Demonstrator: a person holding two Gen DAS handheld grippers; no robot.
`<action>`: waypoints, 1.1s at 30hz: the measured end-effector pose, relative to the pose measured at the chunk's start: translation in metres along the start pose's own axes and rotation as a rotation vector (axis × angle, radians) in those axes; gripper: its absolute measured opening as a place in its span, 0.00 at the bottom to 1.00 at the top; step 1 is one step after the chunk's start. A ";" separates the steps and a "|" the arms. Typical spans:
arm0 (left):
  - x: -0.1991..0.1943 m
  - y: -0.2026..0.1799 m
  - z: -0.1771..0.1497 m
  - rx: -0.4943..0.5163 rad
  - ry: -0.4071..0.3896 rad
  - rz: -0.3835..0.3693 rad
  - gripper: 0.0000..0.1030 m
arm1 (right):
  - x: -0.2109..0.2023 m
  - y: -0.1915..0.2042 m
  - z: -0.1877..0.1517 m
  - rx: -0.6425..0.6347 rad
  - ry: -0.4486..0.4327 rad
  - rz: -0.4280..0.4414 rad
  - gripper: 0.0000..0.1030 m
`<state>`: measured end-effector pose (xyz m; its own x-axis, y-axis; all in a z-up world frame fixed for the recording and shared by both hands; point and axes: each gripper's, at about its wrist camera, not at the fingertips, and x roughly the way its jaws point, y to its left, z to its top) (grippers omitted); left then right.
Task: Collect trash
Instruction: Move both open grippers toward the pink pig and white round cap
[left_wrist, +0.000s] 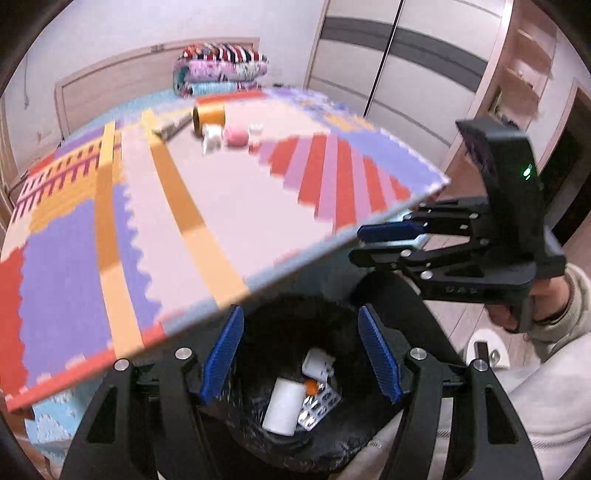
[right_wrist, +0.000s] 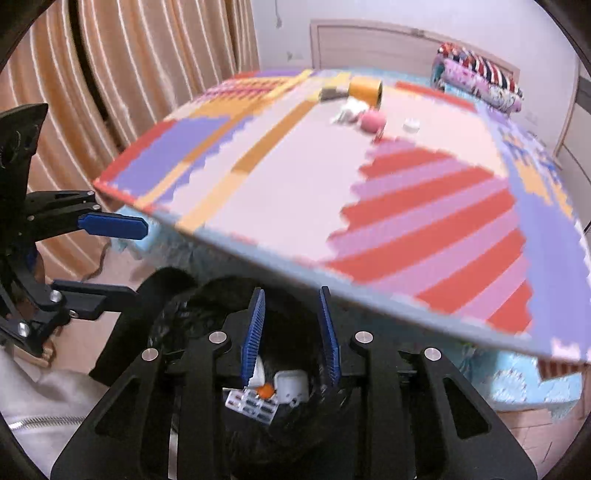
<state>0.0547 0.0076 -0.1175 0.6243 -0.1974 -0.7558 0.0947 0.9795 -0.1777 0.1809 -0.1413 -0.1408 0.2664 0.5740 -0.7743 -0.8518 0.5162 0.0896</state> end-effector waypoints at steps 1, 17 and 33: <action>-0.002 0.000 0.005 0.000 -0.011 0.001 0.60 | -0.001 -0.003 0.005 0.001 -0.012 -0.006 0.29; 0.011 0.041 0.077 -0.066 -0.087 0.022 0.60 | 0.003 -0.042 0.064 0.043 -0.123 -0.063 0.36; 0.069 0.062 0.133 -0.115 -0.103 -0.016 0.59 | 0.039 -0.088 0.123 0.079 -0.135 -0.156 0.36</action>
<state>0.2067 0.0601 -0.0963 0.7000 -0.2025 -0.6848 0.0194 0.9640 -0.2652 0.3213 -0.0861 -0.1018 0.4550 0.5600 -0.6923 -0.7588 0.6507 0.0276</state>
